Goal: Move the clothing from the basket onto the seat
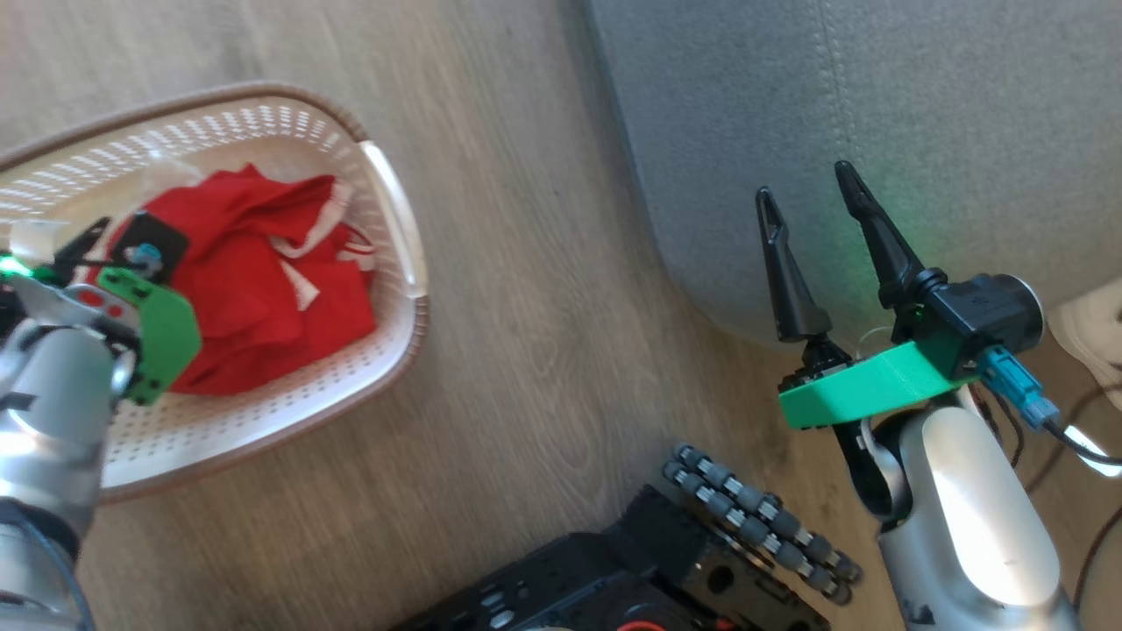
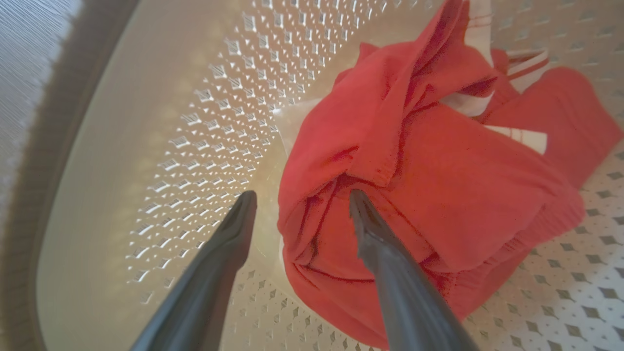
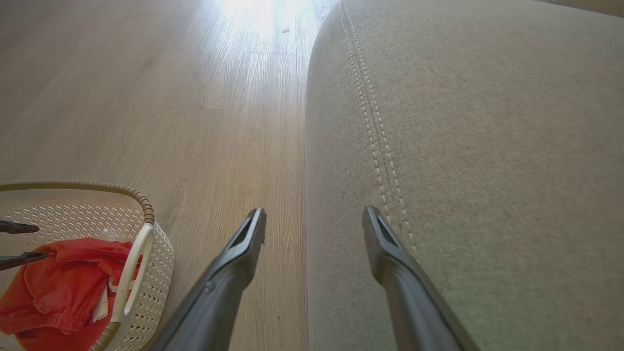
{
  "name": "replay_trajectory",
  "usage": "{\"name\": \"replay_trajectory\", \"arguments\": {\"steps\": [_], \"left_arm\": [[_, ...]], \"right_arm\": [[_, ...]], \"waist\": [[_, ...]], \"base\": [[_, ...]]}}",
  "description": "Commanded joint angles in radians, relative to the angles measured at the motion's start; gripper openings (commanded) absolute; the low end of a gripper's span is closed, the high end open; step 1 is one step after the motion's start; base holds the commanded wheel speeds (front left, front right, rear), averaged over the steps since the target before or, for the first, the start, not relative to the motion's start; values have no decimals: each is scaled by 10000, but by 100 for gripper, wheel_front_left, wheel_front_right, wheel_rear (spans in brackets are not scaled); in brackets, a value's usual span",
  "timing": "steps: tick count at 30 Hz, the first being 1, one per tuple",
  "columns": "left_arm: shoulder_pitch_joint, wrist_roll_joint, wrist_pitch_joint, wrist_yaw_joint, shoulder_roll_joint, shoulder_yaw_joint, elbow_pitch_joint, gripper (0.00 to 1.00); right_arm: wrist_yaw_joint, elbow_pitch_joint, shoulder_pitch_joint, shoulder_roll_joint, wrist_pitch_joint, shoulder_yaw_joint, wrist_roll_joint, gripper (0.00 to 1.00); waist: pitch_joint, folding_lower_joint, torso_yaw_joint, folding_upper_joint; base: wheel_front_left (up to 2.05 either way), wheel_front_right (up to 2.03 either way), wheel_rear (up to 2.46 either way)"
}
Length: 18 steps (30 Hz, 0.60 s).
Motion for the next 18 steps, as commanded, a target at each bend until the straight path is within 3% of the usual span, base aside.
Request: {"name": "replay_trajectory", "arguments": {"steps": [1,10,18], "left_arm": [[-51,137,238,-35,554,67,101,100],[-511,397,1430,-574,885,-422,423,100],[-421,55,2329,-1135,766,-604,500,100]], "right_arm": [[-2,-348,146,-103,-92,233,162,100],[-2,-356,415,-103,-92,250,526,100],[-2,-400,482,-103,-92,408,682,100]], "waist": [[454,-1,-445,0],[607,-1,-560,0],[637,-1,-565,0]], "base": [[0,0,0],[0,0,0],[0,0,0]]}}
